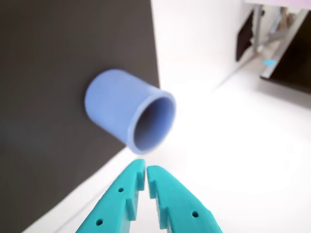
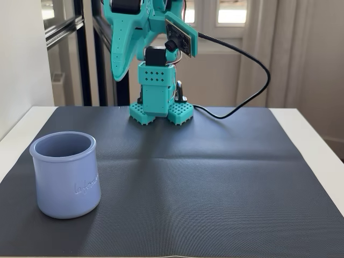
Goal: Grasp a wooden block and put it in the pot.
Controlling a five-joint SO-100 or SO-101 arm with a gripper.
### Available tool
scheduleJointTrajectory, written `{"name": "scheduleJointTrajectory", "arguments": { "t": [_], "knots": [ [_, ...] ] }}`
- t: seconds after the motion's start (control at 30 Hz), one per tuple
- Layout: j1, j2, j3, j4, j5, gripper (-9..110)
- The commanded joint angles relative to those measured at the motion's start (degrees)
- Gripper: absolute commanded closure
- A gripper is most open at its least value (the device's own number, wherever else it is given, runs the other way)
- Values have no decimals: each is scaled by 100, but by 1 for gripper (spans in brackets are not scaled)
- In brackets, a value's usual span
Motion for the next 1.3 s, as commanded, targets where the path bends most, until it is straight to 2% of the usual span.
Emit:
{"name": "scheduleJointTrajectory", "arguments": {
  "t": [0.0,0.3,0.63,1.27],
  "knots": [
    [-202,826,721,-88,-70,101],
    [-404,2760,2610,-88,-53,101],
    [-993,4087,3718,-79,-62,101],
    [-1011,4570,4465,-88,-70,101]
  ]
}}
